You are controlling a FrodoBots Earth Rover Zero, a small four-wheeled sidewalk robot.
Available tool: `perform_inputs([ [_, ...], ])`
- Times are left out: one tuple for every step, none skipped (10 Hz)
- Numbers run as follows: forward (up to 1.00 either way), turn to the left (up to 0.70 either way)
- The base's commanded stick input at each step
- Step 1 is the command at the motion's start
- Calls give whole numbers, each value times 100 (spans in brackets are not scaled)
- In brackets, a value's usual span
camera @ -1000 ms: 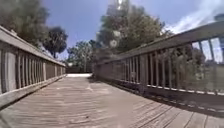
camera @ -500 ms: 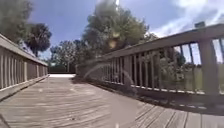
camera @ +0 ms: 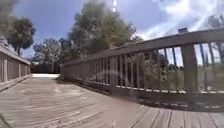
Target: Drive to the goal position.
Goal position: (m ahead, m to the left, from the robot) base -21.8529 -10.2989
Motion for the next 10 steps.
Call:
perform_inputs([
  [0,-50],
  [0,-50],
  [0,-50],
  [0,-50],
  [0,-50],
  [0,-50],
  [0,-50],
  [0,-50],
  [0,-50],
  [0,-50],
])
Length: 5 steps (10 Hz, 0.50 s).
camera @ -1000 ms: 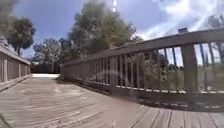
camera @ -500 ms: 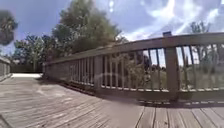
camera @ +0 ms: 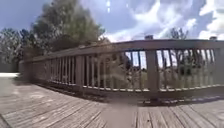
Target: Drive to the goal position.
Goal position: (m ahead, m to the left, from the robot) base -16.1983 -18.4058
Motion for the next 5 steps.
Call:
perform_inputs([
  [0,-50],
  [0,-50],
  [0,-50],
  [0,-50],
  [0,-50],
])
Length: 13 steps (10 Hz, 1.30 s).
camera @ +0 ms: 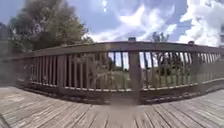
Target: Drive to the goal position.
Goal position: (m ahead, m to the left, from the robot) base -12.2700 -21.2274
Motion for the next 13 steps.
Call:
perform_inputs([
  [0,-50],
  [0,-50],
  [0,-50],
  [0,-50],
  [0,-50],
  [0,-50],
  [0,-50],
  [0,-50],
  [0,-50],
  [0,-50],
  [0,-50],
  [0,-50],
  [0,-50],
])
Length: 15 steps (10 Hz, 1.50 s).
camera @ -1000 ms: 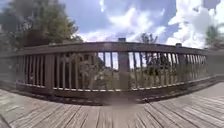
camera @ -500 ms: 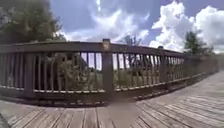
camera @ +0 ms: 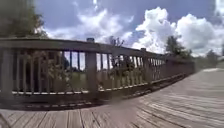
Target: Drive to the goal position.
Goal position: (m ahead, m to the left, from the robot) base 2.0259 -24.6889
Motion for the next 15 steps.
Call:
perform_inputs([
  [0,-50],
  [0,-50],
  [0,-50],
  [0,-50],
  [0,-50],
  [0,-50],
  [0,-50],
  [0,-50],
  [0,-50],
  [0,-50],
  [0,-50],
  [0,-50],
  [0,-50],
  [0,-39],
  [0,-28],
])
